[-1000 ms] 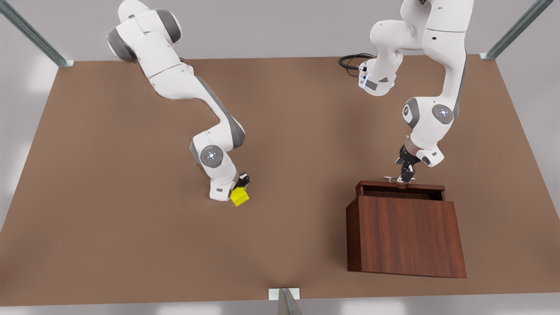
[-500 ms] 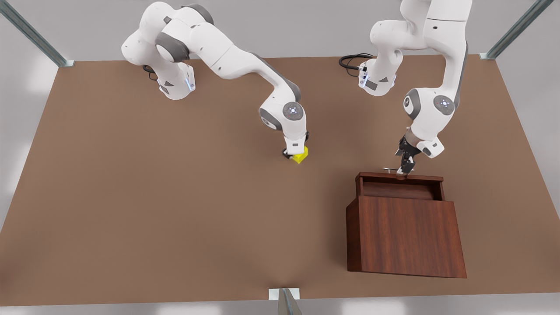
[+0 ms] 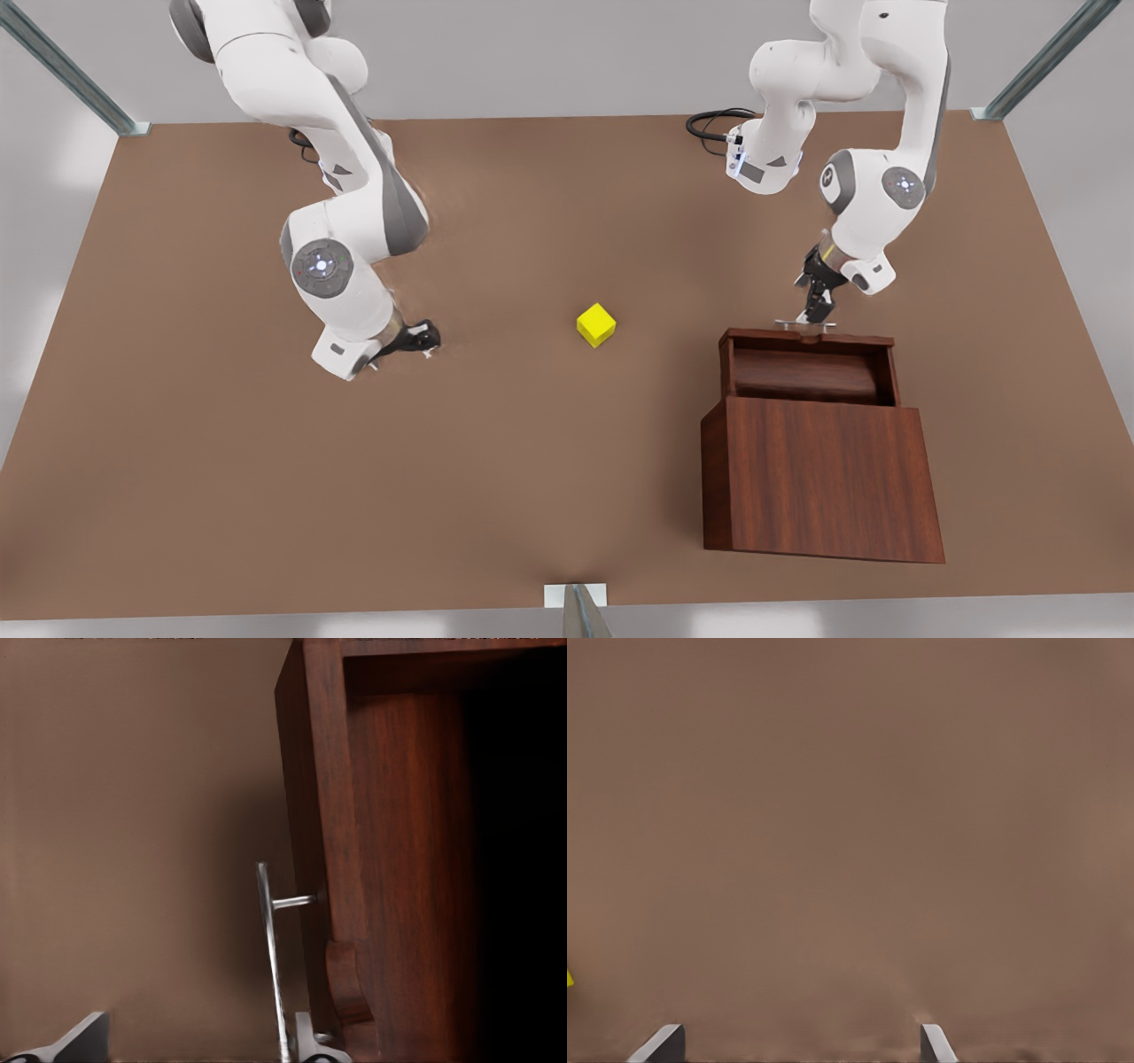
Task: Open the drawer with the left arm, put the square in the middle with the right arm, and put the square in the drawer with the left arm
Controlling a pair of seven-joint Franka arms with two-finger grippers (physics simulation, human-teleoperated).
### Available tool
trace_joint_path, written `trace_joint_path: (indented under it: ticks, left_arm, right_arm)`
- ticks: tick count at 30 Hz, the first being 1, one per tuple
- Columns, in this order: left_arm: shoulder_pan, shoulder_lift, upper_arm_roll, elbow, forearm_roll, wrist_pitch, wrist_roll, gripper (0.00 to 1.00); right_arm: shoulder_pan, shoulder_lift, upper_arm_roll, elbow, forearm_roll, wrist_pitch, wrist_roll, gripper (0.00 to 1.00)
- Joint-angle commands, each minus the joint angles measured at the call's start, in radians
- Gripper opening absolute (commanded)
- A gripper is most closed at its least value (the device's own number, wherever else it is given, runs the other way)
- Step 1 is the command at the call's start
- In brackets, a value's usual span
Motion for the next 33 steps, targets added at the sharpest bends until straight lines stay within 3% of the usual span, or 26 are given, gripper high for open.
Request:
trace_joint_path:
  ticks: [1,3,6,8,11,15,20,24,26,33]
  left_arm:
    - [-0.001,-0.02,0.002,0.008,0.07,-0.042,-0.005,1.0]
    - [-0.002,-0.024,0.002,0.135,0.16,-0.169,-0.008,1.0]
    - [-0.082,0.09,0.002,0.351,0.203,-0.269,0.008,1.0]
    - [-0.129,0.187,0.0,0.54,0.203,-0.396,0.135,1.0]
    - [-0.195,0.288,-0.012,0.709,0.196,-0.461,0.414,1.0]
    - [-0.2,0.452,-0.19,0.908,0.183,-0.544,0.534,1.0]
    - [-0.208,0.581,-0.369,0.954,0.199,-0.545,0.818,1.0]
    - [-0.27,0.664,-0.369,0.953,0.206,-0.432,0.887,1.0]
    - [-0.3,0.708,-0.371,0.953,0.372,-0.39,0.903,1.0]
    - [-0.378,0.842,-0.369,0.938,0.513,-0.234,1.048,1.0]
  right_arm:
    - [-0.048,-0.027,-0.001,0.017,-0.002,-0.036,0.0,1.0]
    - [-0.255,-0.092,-0.004,0.07,-0.016,-0.162,-0.003,1.0]
    - [-0.304,-0.108,-0.026,0.198,-0.024,-0.323,-0.128,1.0]
    - [-0.407,-0.112,0.079,0.192,-0.024,-0.324,-0.126,1.0]
    - [-0.398,-0.098,0.077,0.202,-0.028,-0.312,-0.128,1.0]
    - [-0.401,-0.072,0.074,0.255,-0.025,-0.281,-0.128,1.0]
    - [-0.393,-0.07,0.074,0.262,-0.021,-0.27,-0.126,1.0]
    - [-0.401,-0.069,0.069,0.264,-0.015,-0.27,-0.126,1.0]
    - [-0.393,-0.062,0.071,0.262,-0.024,-0.24,-0.124,1.0]
    - [-0.403,-0.064,0.069,0.262,-0.012,-0.24,-0.124,1.0]
